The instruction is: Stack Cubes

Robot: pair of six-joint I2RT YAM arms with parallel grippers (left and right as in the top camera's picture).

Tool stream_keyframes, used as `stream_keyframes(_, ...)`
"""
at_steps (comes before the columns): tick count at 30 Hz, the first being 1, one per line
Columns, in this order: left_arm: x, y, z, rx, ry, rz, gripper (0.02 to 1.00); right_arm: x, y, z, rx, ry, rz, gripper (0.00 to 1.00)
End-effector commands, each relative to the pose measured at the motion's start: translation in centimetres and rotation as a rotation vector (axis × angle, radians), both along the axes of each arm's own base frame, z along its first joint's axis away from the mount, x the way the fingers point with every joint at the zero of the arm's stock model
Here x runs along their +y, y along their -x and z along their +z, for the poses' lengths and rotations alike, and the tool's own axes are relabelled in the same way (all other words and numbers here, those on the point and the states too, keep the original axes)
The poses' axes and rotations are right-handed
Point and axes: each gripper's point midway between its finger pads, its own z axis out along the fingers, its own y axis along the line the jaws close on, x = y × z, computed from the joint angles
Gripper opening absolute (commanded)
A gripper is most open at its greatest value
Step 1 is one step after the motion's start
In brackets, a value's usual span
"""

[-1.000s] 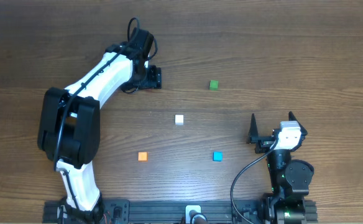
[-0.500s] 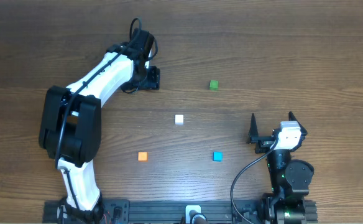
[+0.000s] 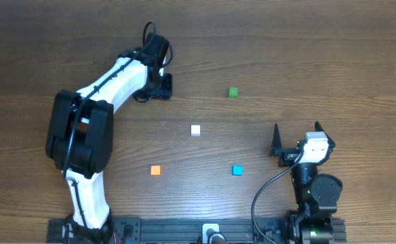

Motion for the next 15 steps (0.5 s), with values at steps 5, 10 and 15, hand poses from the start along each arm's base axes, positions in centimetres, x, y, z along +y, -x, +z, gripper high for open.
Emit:
stream_keyframes(5, 0.1, -0.7, -0.1, -0.013, -0.01, -0.005, 0.24, 0.1, 0.0, -0.2, 0.003, -0.003, 0.007, 0.991)
stream_keyframes(10, 0.0, -0.8, 0.3, -0.013, -0.008, 0.0, 0.132, 0.1, 0.0, -0.2, 0.003, -0.003, 0.007, 0.993)
stream_keyframes(15, -0.3, -0.8, 5.4, -0.03, 0.017, 0.042, 0.038, 0.1, 0.0, -0.2, 0.003, -0.003, 0.007, 0.991)
